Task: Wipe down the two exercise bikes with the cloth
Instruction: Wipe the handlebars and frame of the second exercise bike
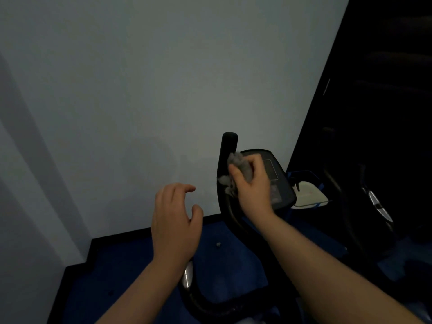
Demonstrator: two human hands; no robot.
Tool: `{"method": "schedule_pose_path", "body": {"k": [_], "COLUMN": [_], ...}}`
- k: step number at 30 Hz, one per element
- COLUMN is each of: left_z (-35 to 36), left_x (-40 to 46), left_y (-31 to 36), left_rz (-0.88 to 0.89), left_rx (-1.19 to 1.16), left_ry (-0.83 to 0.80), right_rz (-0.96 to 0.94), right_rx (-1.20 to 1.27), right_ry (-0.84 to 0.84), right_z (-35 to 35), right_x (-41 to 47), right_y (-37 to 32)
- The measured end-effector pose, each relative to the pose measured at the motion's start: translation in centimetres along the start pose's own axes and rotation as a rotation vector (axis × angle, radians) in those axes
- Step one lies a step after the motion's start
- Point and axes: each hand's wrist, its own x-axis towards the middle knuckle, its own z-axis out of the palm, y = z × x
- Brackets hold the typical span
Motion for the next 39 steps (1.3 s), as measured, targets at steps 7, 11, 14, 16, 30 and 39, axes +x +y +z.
{"method": "schedule_pose_path", "body": {"k": [7, 11, 14, 16, 30, 39], "left_z": [0.0, -0.1, -0.1, -0.1, -0.1, -0.5], "left_x": [0.0, 0.0, -0.1, -0.1, -0.1, 0.0], "left_y": [0.1, -0.1, -0.2, -0.1, -0.5, -0.7], "left_rz": [-0.007, -0.001, -0.002, 0.002, 0.027, 0.046], "left_rx": [0.009, 0.013, 0.000, 0.000, -0.006, 0.063], "left_ry": [-0.012, -0.020, -0.026, -0.030, -0.012, -0.030], "right_rz": [-0.226, -0.382, -0.497, -0.580, -0.694, -0.434], "right_rx": [-0.050, -0.363, -0.454, -0.541, -0.798, -0.715], "right_ry": [0.013, 0.029, 0.056, 0.043, -0.128, -0.301], "right_z": [-0.2, -0.2, -0.8, 0.1, 0.8, 0.2], "right_x": [4.4, 2.4, 1.8, 2.9, 2.7, -1.3], "right_y": [-4.8, -3.9, -3.8, -4.5, -3.8, -2.0]}}
